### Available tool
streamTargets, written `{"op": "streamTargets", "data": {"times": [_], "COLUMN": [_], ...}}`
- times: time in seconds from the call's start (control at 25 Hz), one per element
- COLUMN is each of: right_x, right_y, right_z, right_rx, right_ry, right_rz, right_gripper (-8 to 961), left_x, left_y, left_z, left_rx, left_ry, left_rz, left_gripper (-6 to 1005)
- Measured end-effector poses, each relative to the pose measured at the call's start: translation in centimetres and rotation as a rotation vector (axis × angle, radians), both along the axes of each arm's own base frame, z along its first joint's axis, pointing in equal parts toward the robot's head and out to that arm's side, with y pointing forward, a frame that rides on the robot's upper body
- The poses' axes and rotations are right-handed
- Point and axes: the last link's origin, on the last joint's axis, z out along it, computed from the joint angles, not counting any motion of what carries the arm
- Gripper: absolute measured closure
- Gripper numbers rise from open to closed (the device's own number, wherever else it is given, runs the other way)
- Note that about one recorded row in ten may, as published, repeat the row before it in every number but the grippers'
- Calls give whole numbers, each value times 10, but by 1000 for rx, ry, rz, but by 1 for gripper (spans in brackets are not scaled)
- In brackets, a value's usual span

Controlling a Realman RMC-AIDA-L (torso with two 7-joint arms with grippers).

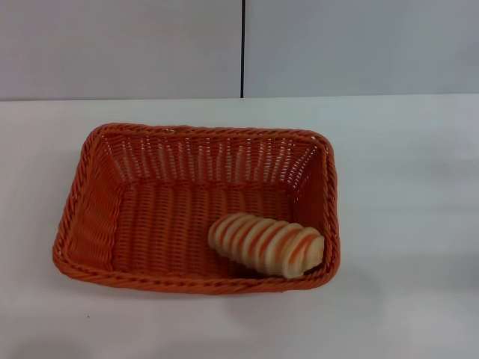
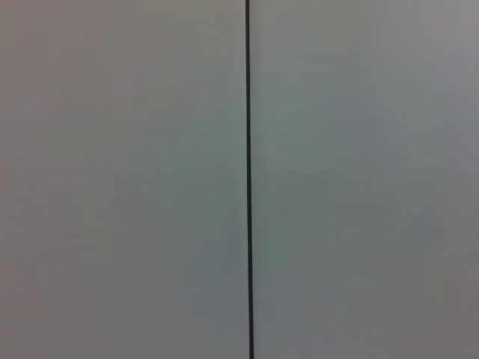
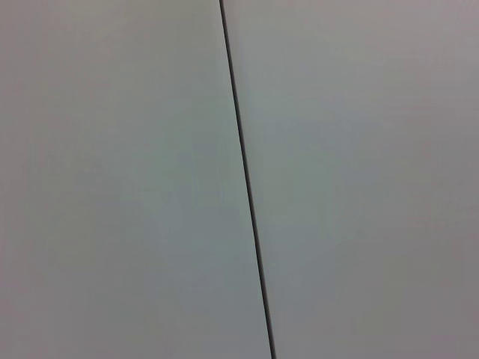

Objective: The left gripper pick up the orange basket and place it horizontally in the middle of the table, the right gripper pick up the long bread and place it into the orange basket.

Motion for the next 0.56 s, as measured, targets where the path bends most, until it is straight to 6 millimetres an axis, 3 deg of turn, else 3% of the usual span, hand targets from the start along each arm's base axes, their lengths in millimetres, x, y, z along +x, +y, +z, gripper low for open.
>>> {"op": "streamTargets", "data": {"times": [0.56], "right_x": [-2], "right_y": [2], "right_z": [-3], "right_rx": [-6], "right_ry": [31], "right_rz": [8], "right_gripper": [299], "left_x": [-3], "left_y": [4], "left_z": [-4], "left_rx": [8], "left_ry": [5], "left_rz": [43], "left_gripper": [600]}}
